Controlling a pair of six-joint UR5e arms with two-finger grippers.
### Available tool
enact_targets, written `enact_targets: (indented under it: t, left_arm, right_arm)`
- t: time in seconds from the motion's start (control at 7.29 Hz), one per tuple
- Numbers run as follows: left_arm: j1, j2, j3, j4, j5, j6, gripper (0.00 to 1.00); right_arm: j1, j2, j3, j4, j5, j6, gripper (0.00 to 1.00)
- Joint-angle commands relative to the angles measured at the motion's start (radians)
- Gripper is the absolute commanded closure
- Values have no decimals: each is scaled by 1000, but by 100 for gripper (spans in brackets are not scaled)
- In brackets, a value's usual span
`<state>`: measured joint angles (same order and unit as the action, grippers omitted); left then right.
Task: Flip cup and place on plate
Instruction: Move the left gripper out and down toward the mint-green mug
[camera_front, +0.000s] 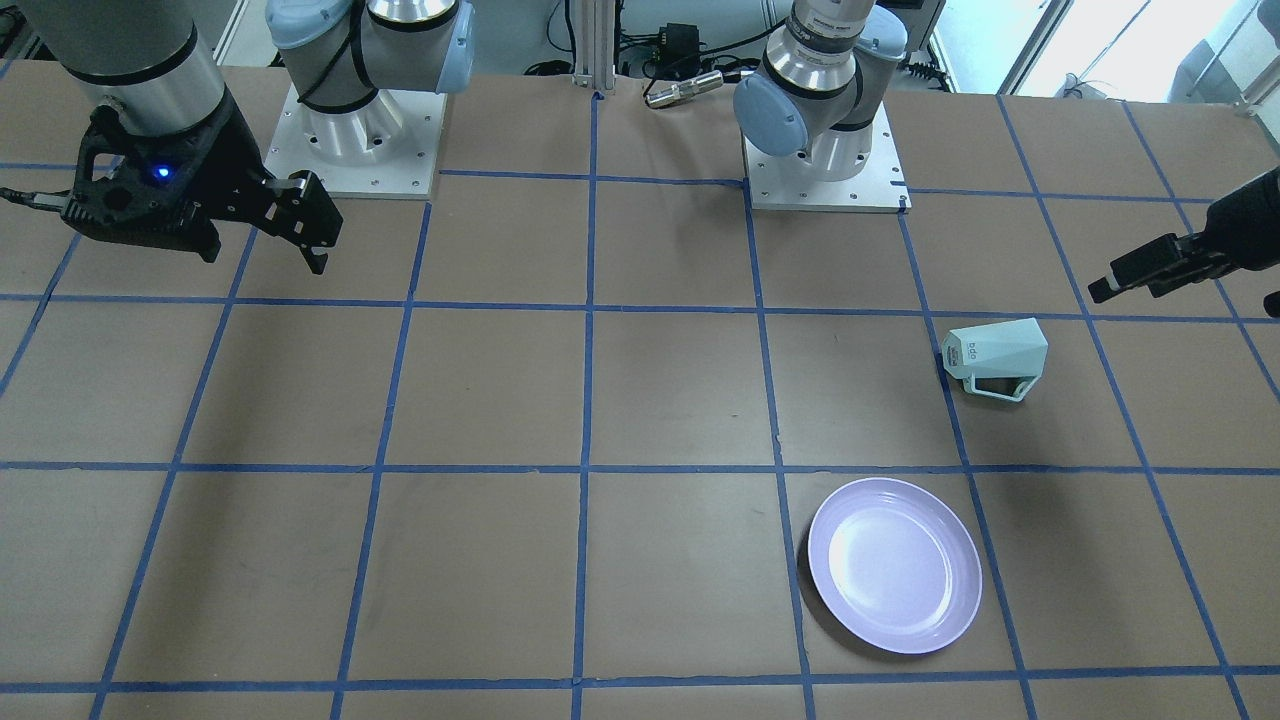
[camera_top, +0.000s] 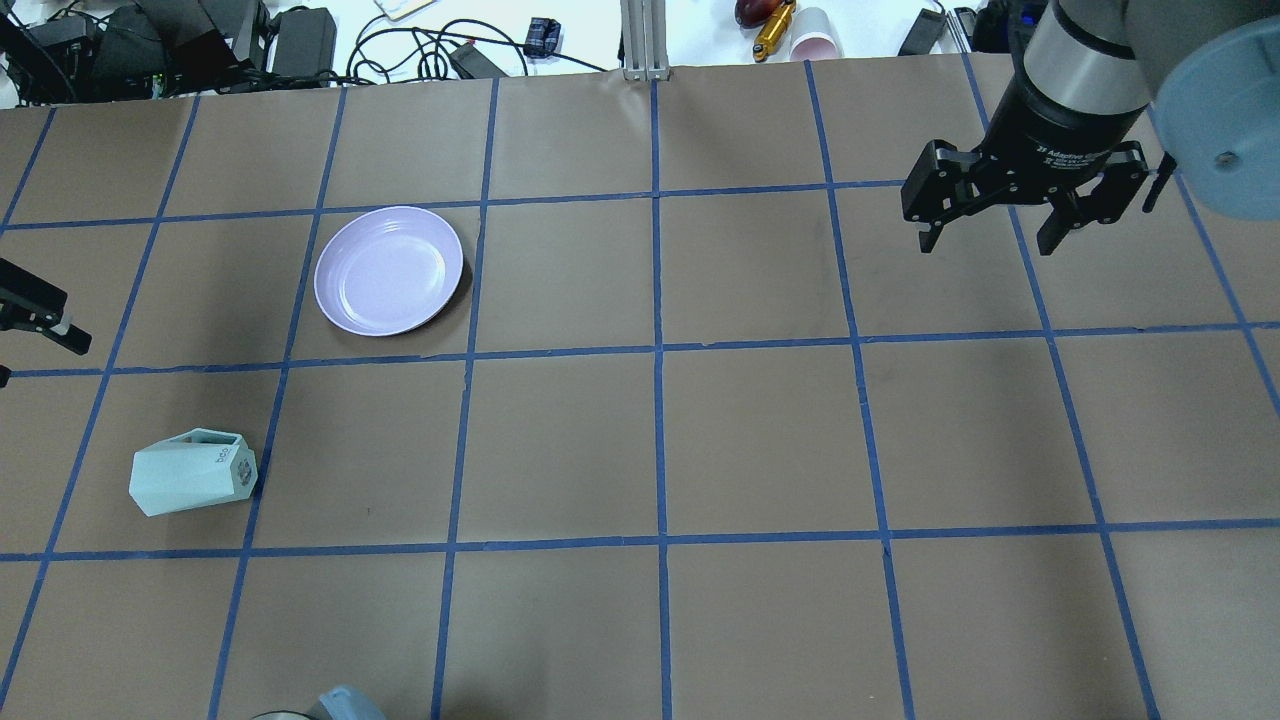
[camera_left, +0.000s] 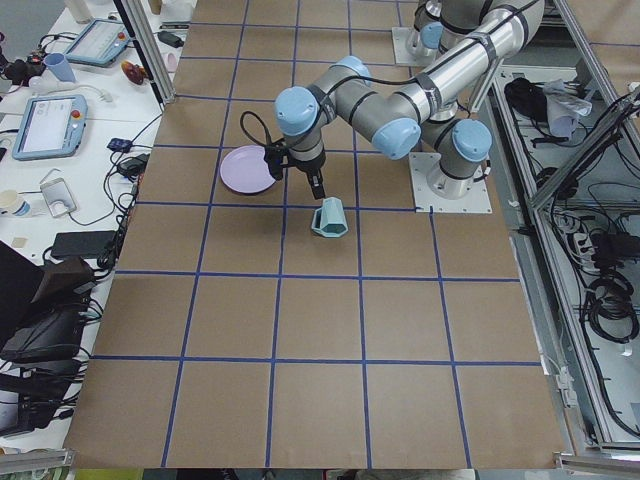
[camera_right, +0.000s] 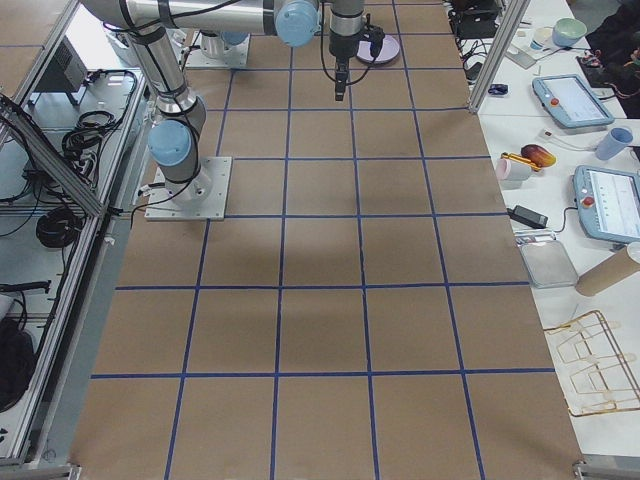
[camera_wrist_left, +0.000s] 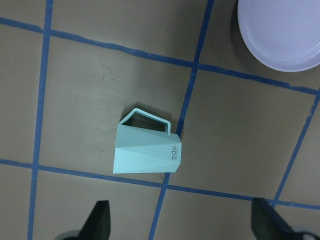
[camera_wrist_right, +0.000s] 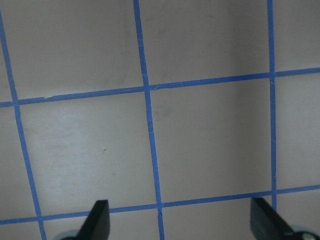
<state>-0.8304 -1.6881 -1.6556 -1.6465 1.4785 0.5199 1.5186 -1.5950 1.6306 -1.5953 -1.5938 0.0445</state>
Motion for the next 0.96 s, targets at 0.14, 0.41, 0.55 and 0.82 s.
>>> enact_targets:
  t: [0.14, 0.41, 0.55, 0.82]
  left_arm:
    - [71, -67, -26, 1, -3, 93, 0]
    - [91, -111, -29, 10, -3, 118, 0]
    - [93, -140, -30, 11, -6, 124, 0]
    - [102, -186, -30, 11, -7, 176, 0]
  right_arm:
    - [0, 0, 0, 0, 0, 0, 0]
    - [0, 0, 0, 0, 0, 0, 0]
    - [0, 0, 0, 0, 0, 0, 0]
    - [0, 1, 0, 0, 0, 0, 0]
